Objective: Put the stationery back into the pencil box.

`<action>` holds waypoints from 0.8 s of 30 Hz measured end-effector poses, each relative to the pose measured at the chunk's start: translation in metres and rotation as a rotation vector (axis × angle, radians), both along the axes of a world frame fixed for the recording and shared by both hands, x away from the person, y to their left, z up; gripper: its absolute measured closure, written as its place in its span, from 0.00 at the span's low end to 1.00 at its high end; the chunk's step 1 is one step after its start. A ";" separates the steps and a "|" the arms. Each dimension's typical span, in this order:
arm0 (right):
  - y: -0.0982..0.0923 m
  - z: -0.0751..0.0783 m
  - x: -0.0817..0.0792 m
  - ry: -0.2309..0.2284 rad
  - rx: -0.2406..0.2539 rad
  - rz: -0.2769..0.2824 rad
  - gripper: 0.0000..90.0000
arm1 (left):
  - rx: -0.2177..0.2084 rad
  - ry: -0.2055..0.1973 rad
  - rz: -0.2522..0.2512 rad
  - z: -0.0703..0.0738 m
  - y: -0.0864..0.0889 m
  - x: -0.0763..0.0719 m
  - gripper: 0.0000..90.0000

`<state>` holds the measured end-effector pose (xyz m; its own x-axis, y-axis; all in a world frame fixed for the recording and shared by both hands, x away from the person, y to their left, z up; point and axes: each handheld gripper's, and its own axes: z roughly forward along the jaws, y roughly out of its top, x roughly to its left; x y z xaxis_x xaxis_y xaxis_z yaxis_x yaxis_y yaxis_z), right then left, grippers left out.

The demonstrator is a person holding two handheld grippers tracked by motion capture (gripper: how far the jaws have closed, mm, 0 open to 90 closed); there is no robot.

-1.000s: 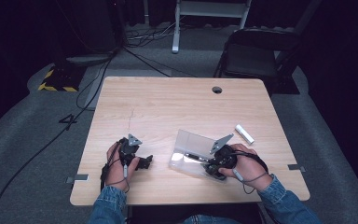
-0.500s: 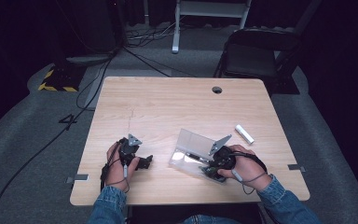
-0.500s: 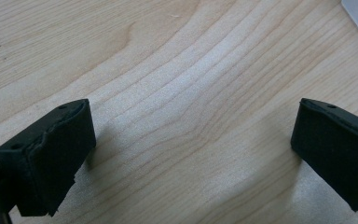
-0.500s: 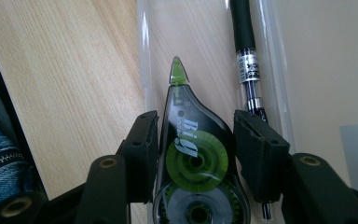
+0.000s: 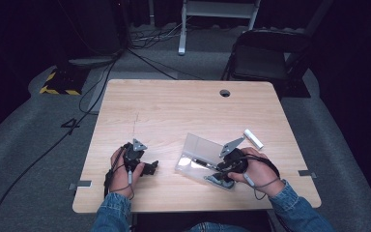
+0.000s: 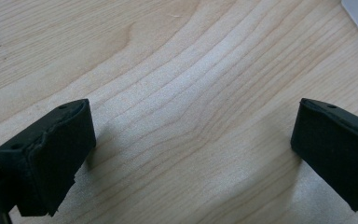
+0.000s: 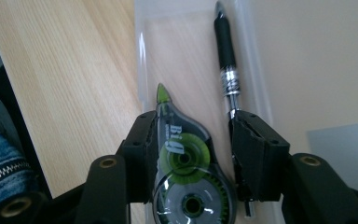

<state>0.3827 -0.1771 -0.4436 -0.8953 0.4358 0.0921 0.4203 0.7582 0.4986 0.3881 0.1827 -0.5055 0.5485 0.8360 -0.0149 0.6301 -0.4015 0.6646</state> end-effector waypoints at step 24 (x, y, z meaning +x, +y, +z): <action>-0.057 0.043 0.023 -0.243 0.192 -0.238 0.51 | 0.004 -0.002 -0.001 0.000 0.000 0.000 0.00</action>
